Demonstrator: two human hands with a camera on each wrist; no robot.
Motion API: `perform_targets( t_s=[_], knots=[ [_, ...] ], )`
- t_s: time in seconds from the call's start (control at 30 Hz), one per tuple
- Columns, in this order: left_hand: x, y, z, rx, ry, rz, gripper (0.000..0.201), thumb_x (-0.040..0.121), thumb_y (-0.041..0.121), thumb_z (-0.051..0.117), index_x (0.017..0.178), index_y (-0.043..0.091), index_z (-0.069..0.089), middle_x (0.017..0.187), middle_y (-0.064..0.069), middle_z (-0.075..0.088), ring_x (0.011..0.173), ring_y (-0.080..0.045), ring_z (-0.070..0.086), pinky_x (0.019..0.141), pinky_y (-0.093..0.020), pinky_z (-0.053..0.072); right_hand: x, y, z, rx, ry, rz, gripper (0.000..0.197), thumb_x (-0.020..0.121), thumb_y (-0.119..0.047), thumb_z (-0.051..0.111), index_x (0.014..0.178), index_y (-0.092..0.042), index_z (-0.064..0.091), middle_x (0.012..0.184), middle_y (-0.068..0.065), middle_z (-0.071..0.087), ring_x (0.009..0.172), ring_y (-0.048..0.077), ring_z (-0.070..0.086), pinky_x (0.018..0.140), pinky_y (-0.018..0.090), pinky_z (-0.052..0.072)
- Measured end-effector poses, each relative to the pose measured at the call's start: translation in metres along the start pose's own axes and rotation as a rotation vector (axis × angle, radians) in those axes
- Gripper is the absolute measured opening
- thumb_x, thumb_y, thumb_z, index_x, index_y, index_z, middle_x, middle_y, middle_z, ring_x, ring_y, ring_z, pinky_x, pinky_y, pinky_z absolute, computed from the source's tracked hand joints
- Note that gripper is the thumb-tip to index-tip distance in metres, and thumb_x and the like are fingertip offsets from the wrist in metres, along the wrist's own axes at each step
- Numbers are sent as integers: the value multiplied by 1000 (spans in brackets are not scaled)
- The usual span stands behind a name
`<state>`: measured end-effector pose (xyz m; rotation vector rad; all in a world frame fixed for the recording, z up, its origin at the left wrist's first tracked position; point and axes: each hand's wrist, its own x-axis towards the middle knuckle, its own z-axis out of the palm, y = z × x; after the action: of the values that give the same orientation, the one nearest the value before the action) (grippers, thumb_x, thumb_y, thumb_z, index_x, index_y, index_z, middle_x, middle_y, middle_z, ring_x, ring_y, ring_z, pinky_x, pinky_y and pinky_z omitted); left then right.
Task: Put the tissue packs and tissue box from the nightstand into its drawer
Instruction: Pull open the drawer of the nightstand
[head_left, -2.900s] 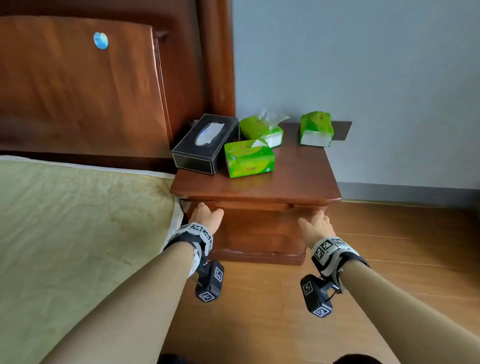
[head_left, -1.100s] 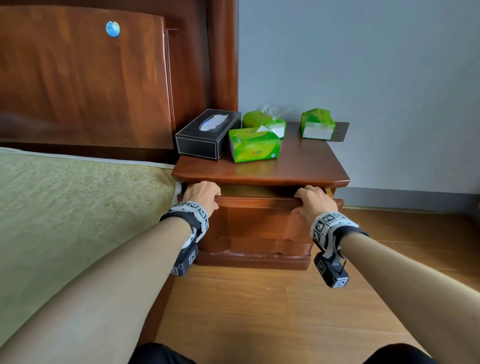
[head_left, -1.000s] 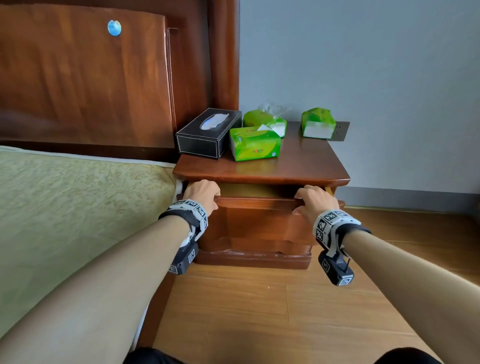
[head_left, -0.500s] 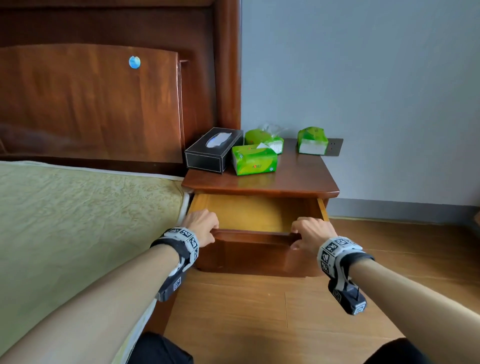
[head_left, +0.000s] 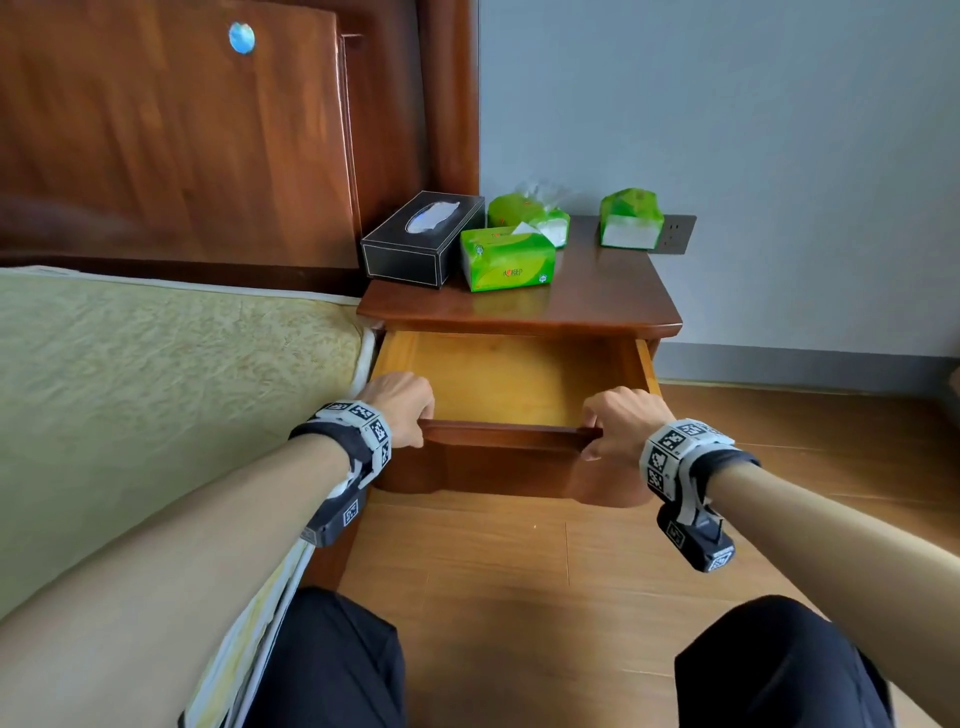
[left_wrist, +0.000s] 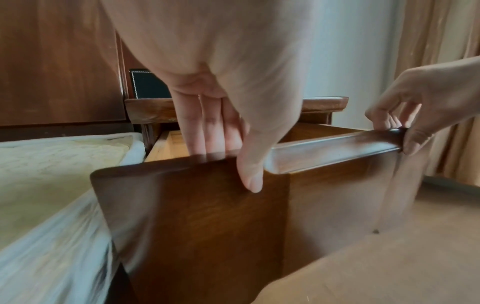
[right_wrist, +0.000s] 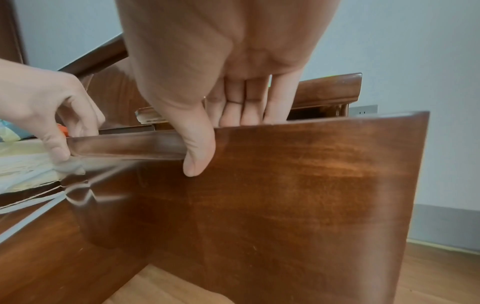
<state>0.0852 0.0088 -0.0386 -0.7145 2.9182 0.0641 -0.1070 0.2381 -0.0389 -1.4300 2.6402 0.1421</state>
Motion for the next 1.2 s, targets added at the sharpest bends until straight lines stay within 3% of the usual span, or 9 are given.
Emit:
perform_targets(
  t_s=[0.13,0.33,0.7,0.83,0.97,1.07,1.2],
  knots=[
    [-8,3,8,21,-52,45,22,73,18,81,91,24,71,91,2,66,96,-23,69,73,-28,52,-10,1,11,3,-18,-20,44,73,-52,77,105,-23,65,109,-3,70,95,22,66,79,34,54],
    [-9,-2,11,15,-1,41,36,76,21,81,111,15,73,110,0,73,101,-22,68,78,-29,53,-7,-1,10,1,-13,-51,45,72,-54,76,103,-23,66,106,-3,70,93,21,65,78,35,55],
    [-8,-6,9,-45,-38,37,38,72,28,86,107,19,74,104,4,73,94,-17,68,76,-32,56,1,5,8,36,-62,-105,40,69,-55,78,96,-27,65,93,-9,62,85,15,60,70,30,51],
    [0,-9,4,-73,-104,41,36,71,39,84,100,21,75,95,9,71,86,-12,66,71,-31,56,5,12,2,147,-118,-89,43,74,-69,62,84,-28,67,88,-10,66,83,13,62,71,33,53],
    [8,-9,-5,-209,-108,-2,37,72,61,71,78,25,75,81,16,70,79,-8,66,69,-32,56,16,20,-9,221,-99,-57,51,86,-71,41,79,-26,65,84,-7,68,79,13,63,69,32,50],
    [18,-1,-15,-197,-27,-40,37,82,62,59,85,28,74,87,16,69,81,-10,65,68,-28,50,29,22,-16,255,-30,1,55,88,-70,35,82,-25,66,83,-5,70,77,14,65,71,32,53],
    [39,13,-34,-257,97,-79,32,87,53,52,100,30,71,104,12,70,96,-19,65,80,-33,51,43,17,-31,268,58,52,52,89,-66,32,95,-27,66,90,-1,68,82,21,63,75,39,54]
  ],
)
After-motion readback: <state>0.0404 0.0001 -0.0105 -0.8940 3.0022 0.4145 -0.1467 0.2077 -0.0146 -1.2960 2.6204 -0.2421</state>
